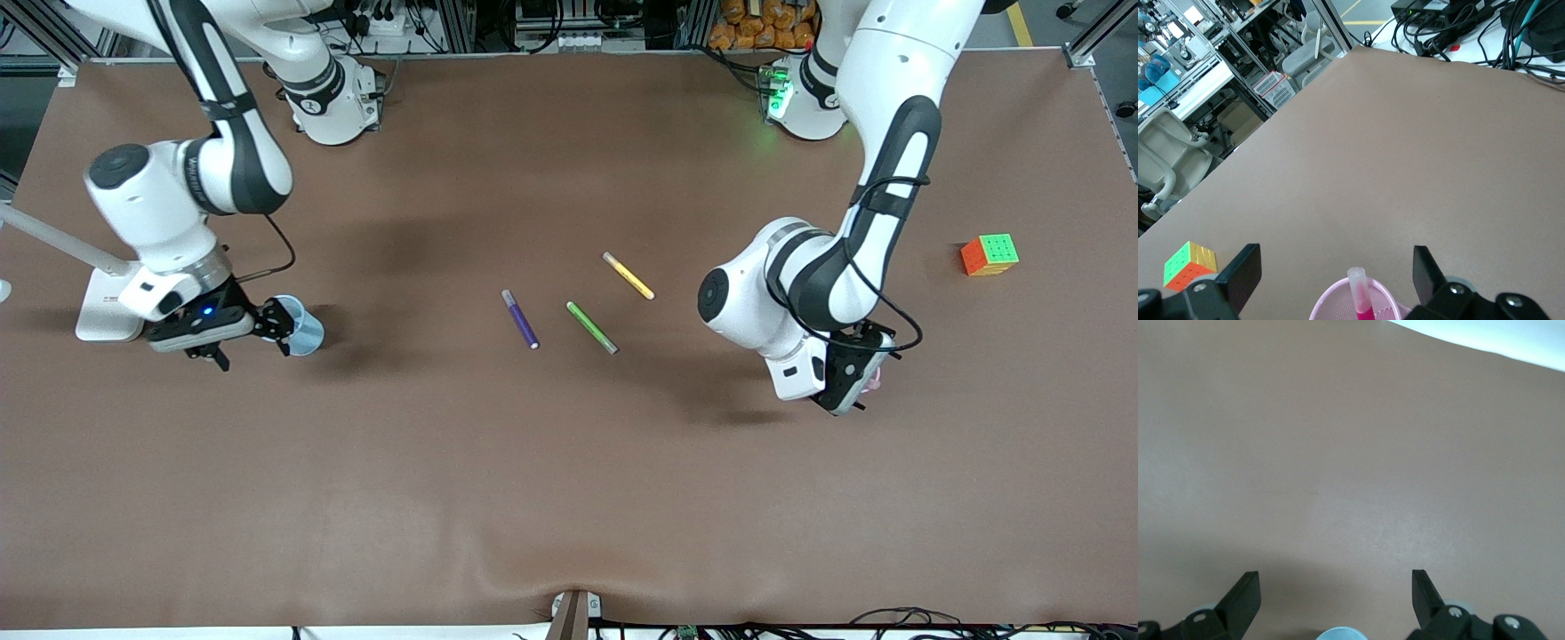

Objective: Place pink and blue markers in matching cups
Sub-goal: 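Lower the pink marker into the pink cup while the right gripper withdraws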

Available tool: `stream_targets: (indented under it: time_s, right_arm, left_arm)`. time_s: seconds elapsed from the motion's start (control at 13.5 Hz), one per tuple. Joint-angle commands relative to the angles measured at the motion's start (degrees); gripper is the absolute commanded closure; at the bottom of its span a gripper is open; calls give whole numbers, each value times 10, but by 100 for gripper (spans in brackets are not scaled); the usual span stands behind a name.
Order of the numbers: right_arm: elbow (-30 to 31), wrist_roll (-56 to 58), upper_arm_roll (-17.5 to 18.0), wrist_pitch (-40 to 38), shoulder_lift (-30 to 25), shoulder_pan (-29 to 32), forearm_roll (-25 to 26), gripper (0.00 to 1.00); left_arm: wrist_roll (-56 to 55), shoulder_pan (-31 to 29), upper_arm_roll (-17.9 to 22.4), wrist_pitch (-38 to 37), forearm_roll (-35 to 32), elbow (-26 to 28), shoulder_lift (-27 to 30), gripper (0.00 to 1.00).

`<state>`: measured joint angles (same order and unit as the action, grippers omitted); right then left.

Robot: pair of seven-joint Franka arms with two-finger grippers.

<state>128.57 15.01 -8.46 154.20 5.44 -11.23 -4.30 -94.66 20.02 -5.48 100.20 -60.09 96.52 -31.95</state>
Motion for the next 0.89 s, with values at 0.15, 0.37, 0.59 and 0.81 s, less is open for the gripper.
stream_targets:
  time_s: [0.15,0.37,0.59,0.81]
  right_arm:
    - [-273,-75,7,-305,82,31,-22,0]
    - [-420,-74,8,-465,131,56,-25,0]
    - [-489,-68,8,-555,136,84,-48,0]
    - [-570,-68,7,-672,142,110,-45,0]
  left_arm:
    - [154,-4,5,-53,131,-101,4,0]
    - [204,-22,4,-58,166,-123,13,0]
    - [226,-23,4,-58,193,-125,18,0]
    - [244,-35,3,-58,225,-130,28,0]
